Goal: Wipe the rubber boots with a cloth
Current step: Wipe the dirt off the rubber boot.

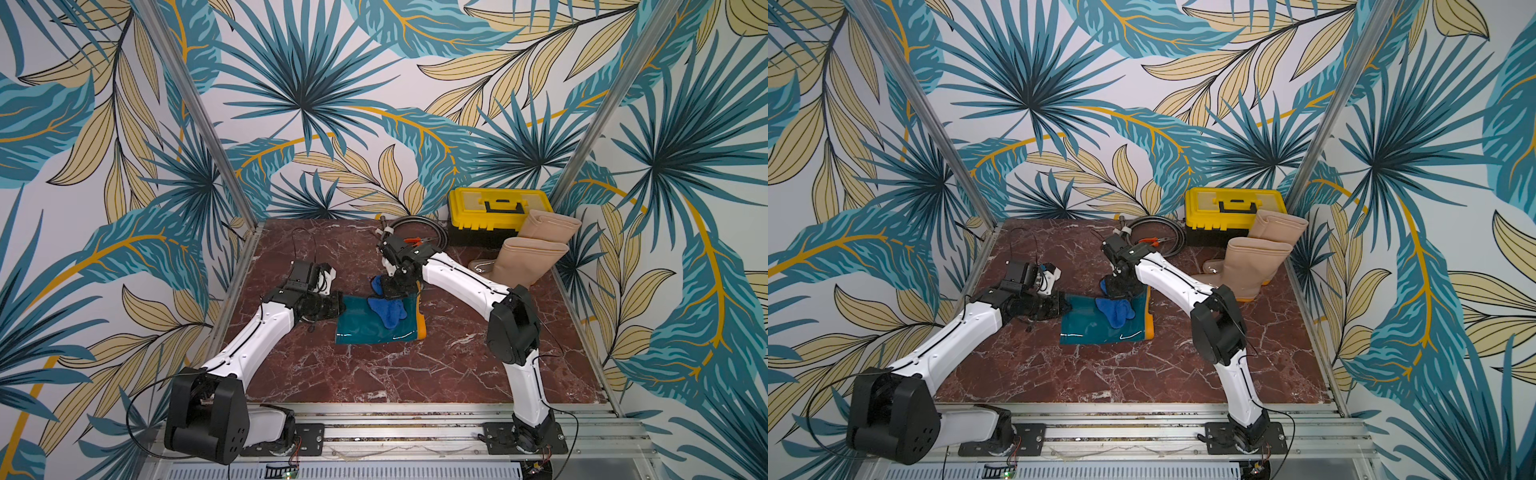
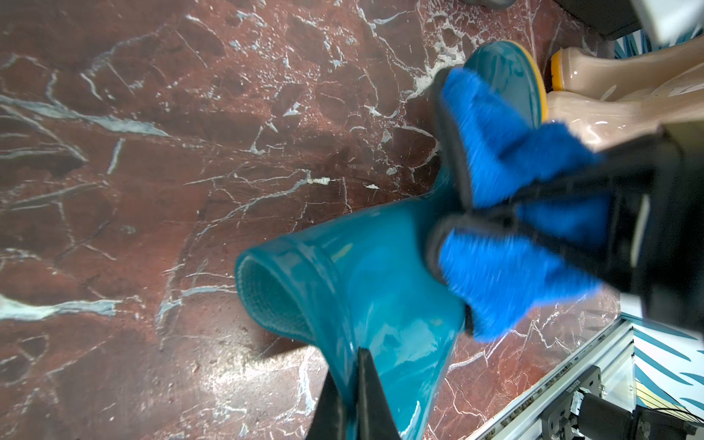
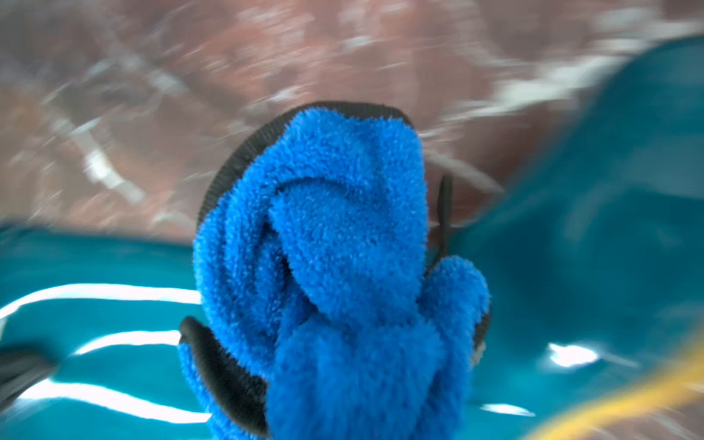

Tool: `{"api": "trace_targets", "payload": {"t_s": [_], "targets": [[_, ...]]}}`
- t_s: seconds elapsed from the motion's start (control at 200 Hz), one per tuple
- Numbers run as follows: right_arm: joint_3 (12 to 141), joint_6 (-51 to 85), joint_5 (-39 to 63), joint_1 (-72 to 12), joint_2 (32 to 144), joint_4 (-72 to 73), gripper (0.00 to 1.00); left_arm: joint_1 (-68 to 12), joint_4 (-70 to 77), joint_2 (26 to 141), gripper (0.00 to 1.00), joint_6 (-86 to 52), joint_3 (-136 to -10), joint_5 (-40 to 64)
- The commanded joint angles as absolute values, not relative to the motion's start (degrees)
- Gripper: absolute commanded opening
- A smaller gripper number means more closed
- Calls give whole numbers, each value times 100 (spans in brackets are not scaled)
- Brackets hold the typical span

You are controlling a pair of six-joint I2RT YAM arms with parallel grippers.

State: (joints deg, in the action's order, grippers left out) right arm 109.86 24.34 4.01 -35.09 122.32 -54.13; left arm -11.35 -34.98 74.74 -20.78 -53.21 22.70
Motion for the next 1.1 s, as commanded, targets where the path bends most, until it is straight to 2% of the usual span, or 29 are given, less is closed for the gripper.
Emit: {"api": "trace_targets", "payload": {"t_s": [0.0, 0.08, 0.165, 0.416, 0.516, 0.871, 1.096], "targets": [[10661, 2309, -118, -2771, 11742, -5707, 0, -1087, -3647, 7176, 0, -1920, -5455, 2110], [10643, 2276, -254, -2707, 11548, -5718, 0, -1073, -3647, 7095, 0, -1920, -5428, 2085], [10547, 2469, 207, -2820, 11455, -5547, 0, -1073, -3648, 7116, 0, -1898, -5462, 2155], [10217, 2708, 780, -4117, 11433, -4815, 0, -1074, -3647, 7182, 0, -2029, -5640, 2328], [9980, 2830, 996, -4361, 11465, -4628, 0, -1073, -3649, 7057, 0, -2041, -5629, 2319], [8842, 2689, 85, -3784, 10567, -4939, 0, -1022, -3647, 6348, 0, -2068, -5658, 2080], [8693, 2566, -383, -3424, 9907, -5017, 0, -1009, -3647, 6057, 0, -2281, -6178, 2127]]}}
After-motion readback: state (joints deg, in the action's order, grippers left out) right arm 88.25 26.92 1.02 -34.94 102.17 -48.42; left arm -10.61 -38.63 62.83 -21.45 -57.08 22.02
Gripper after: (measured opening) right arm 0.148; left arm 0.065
